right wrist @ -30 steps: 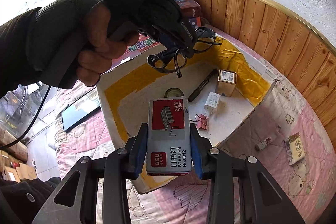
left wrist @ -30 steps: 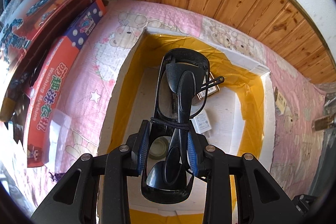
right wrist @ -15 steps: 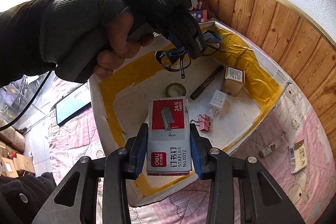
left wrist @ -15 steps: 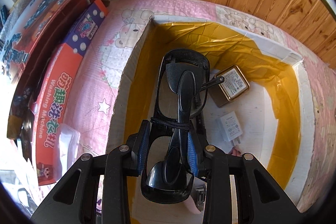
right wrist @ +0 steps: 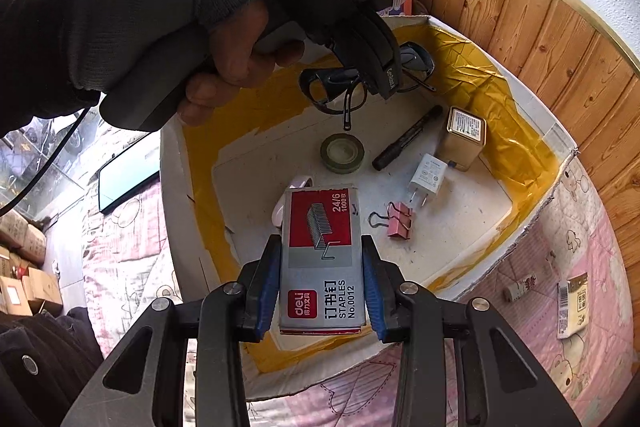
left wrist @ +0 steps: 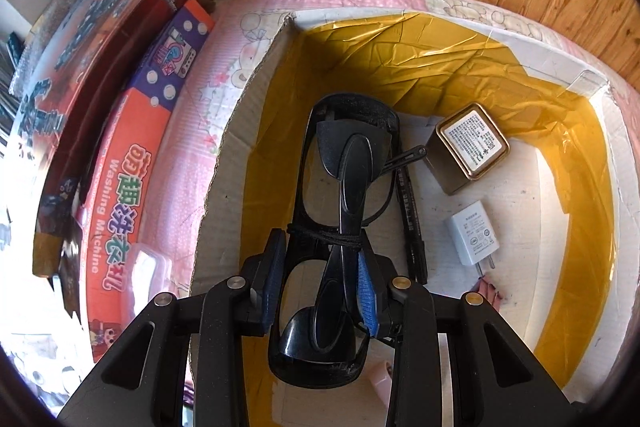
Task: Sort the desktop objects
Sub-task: 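Open the left tool to drop the glasses while the right tool releases the staples box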
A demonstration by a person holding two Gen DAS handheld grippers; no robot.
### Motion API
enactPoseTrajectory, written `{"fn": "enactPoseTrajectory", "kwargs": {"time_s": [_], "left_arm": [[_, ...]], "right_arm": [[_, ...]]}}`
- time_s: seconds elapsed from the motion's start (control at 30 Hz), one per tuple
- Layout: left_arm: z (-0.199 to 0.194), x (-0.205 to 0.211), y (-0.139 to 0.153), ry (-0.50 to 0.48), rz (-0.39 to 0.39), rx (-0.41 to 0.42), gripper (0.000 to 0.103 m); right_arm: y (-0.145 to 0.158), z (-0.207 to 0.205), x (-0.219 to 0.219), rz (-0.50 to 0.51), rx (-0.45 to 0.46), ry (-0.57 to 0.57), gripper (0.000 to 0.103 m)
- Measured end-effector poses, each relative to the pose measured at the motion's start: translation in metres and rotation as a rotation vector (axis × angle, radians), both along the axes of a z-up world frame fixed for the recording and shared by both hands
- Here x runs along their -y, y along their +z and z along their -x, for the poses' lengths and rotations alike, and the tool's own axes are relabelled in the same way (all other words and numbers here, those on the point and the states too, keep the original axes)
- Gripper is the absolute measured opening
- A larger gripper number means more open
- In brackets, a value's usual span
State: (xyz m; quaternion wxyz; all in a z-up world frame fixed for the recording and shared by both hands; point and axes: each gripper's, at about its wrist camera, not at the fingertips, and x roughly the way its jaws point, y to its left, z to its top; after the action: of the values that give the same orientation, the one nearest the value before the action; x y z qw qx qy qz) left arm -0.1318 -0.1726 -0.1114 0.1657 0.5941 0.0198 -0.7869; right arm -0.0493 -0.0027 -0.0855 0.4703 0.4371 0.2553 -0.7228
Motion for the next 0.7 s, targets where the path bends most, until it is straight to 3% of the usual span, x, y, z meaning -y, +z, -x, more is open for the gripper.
{"fn": "enactPoseTrajectory", "kwargs": {"time_s": [0.17, 0.3, 0.7], "left_arm": [[0.002, 0.002, 0.001, 0.014, -0.015, -0.003, 0.036], [0.004, 0.002, 0.003, 0.015, -0.053, -0.009, 0.043], [-0.003, 0.009, 0.019, 0.048, -0.09, -0.036, 0.046]], "right_arm": [[-0.004, 0.005, 0.0, -0.008, 0.029, -0.015, 0.039], [-0.004, 0.007, 0.0, 0.006, 0.063, -0.031, 0.042], [0.002, 0.008, -0.009, 0.06, 0.139, -0.088, 0.043]]}}
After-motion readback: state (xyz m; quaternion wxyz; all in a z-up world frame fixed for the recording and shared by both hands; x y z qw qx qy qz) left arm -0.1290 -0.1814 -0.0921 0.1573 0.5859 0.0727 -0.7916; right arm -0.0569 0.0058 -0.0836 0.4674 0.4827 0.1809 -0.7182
